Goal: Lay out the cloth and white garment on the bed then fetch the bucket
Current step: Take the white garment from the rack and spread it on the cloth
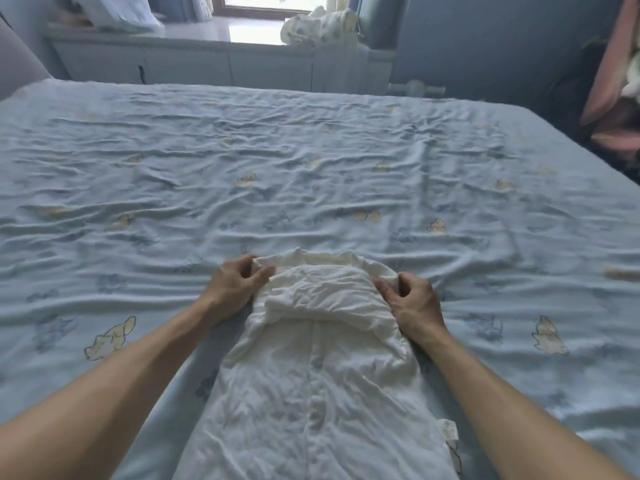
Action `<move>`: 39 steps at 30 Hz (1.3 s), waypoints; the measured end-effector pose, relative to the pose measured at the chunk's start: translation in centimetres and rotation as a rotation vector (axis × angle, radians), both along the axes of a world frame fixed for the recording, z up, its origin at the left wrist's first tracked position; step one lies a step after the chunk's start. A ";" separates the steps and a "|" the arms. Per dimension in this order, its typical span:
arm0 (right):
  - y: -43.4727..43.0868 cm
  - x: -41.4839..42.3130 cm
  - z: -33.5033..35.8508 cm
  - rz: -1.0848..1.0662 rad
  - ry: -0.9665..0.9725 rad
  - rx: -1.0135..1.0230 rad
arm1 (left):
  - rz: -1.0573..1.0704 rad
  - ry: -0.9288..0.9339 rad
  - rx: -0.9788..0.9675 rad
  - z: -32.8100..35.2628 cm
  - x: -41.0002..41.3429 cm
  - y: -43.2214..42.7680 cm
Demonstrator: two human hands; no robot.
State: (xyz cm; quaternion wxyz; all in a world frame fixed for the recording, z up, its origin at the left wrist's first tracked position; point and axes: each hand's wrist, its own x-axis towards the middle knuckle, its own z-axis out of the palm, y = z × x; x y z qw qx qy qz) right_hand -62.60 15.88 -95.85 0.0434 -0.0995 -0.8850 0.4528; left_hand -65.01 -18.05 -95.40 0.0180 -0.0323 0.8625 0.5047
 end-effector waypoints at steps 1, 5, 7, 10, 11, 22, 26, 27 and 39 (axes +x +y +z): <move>-0.2 0.1 0.9 0.007 -0.033 0.026 | -0.005 -0.009 0.013 0.6 0.6 0.1; -3.1 1.9 4.5 0.043 0.251 0.235 | -0.089 0.091 -0.083 2.1 3.4 0.1; -5.4 3.3 5.7 0.321 0.425 0.318 | -0.159 0.234 -0.274 2.1 4.9 0.1; -8.5 4.4 5.4 0.690 0.287 0.554 | -0.215 0.297 -0.499 2.1 6.3 0.2; -8.9 4.3 4.8 0.694 0.303 0.579 | -0.243 0.283 -0.499 1.7 6.4 0.3; -3.4 4.0 9.6 0.017 0.472 -0.070 | -0.247 0.040 -0.245 0.0 5.9 0.2; 1.7 5.0 10.9 -0.175 0.431 -0.165 | -0.249 0.043 -0.233 0.2 5.9 0.0; 2.9 5.3 10.6 -0.226 0.409 -0.148 | -0.247 0.044 -0.235 0.3 5.9 0.1; 9.0 8.4 4.4 -0.649 -0.023 -0.012 | -0.236 0.057 -0.283 -0.1 6.0 0.0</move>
